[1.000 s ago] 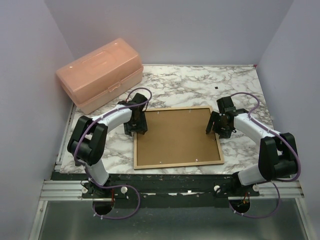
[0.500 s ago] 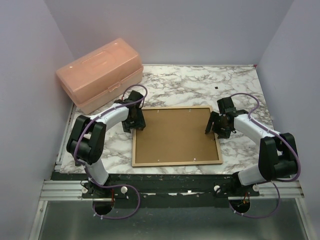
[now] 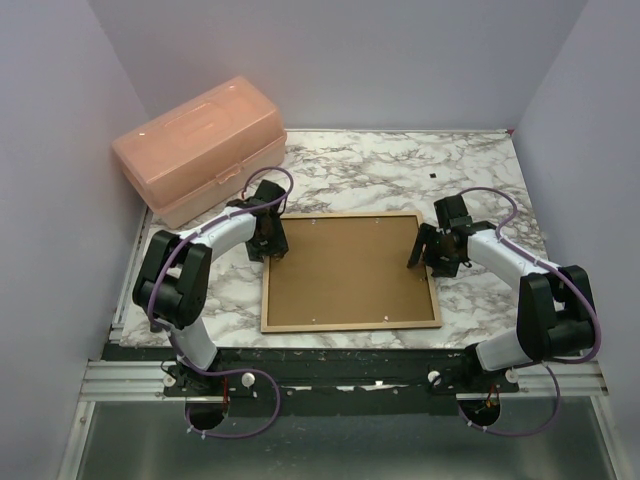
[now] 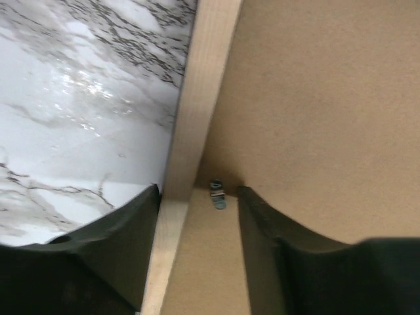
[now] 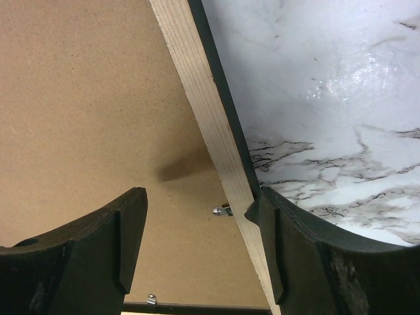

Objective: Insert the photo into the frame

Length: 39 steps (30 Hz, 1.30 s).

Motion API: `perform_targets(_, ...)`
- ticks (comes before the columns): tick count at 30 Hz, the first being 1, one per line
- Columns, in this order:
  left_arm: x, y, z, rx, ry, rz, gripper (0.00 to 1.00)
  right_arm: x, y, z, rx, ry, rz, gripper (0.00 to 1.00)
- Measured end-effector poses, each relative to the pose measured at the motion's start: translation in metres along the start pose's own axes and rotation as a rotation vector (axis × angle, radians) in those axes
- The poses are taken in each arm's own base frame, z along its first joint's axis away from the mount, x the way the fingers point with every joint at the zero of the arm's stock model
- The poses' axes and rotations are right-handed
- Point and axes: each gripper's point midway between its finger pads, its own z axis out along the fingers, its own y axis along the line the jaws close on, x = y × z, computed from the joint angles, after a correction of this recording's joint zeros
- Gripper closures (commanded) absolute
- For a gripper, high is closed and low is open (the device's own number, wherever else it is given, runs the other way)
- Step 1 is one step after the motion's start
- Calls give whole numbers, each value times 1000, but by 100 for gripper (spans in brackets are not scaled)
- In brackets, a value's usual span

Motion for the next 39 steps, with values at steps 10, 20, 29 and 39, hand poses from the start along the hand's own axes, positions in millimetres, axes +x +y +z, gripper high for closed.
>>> perform_targets(10,1,11,1,-21,7,17,91,0,0,1,-2,-2,0,27)
perform_targets(20,3,10,0,11,-18,20,43,1,0,3,-5,14,-11,27)
perform_targets(29,42,12,-9,94,6,43,39,-11,9,17,14,94,-30,26)
perform_targets(39,88,22,-27,146,30,44,28,-89,60,35,-75,8,-49,17)
